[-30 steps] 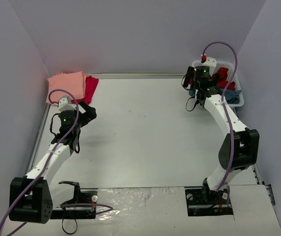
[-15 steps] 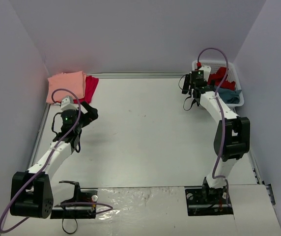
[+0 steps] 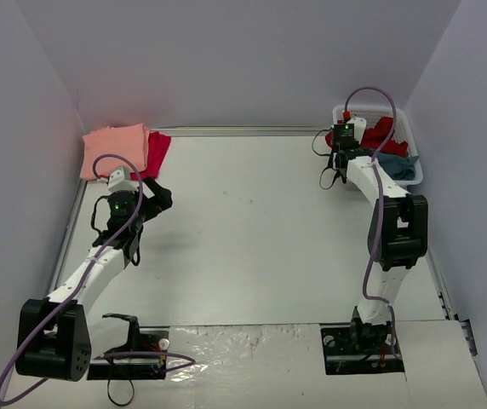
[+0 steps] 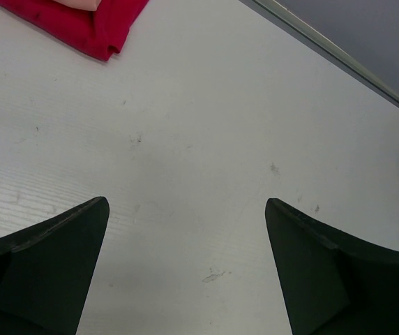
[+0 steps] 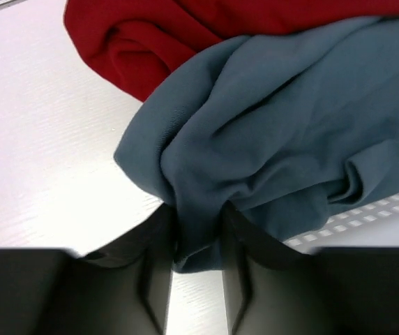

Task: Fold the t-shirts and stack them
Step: Grab crumpled tshirt from bin with the right arm

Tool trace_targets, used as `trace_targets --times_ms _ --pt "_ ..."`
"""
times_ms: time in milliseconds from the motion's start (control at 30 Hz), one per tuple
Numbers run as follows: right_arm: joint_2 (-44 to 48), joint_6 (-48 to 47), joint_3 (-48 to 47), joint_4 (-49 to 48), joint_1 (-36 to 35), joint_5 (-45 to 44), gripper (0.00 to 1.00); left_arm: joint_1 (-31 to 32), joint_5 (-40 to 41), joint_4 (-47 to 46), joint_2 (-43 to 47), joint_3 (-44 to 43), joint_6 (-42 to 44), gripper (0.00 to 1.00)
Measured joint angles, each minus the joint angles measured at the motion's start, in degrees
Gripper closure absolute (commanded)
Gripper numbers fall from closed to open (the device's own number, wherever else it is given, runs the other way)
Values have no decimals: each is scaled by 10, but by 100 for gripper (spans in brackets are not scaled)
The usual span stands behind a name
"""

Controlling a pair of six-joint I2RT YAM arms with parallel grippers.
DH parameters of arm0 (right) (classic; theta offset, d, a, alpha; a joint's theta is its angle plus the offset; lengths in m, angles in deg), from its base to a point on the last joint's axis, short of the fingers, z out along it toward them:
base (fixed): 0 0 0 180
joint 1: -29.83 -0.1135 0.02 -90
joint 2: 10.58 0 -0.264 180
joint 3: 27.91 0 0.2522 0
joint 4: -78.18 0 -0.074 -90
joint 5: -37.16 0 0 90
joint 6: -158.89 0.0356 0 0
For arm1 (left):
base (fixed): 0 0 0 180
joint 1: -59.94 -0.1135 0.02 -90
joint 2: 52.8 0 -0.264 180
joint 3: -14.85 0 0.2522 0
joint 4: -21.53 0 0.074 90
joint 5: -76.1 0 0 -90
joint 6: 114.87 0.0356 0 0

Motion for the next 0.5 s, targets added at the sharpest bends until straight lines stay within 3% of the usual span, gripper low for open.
trace_targets --times_ms 67,500 --pt "-3 0 0 0 0 0 100 0 0 0 0 0 2 6" --pt "30 3 -1 8 1 9 100 14 -1 0 0 0 7 6"
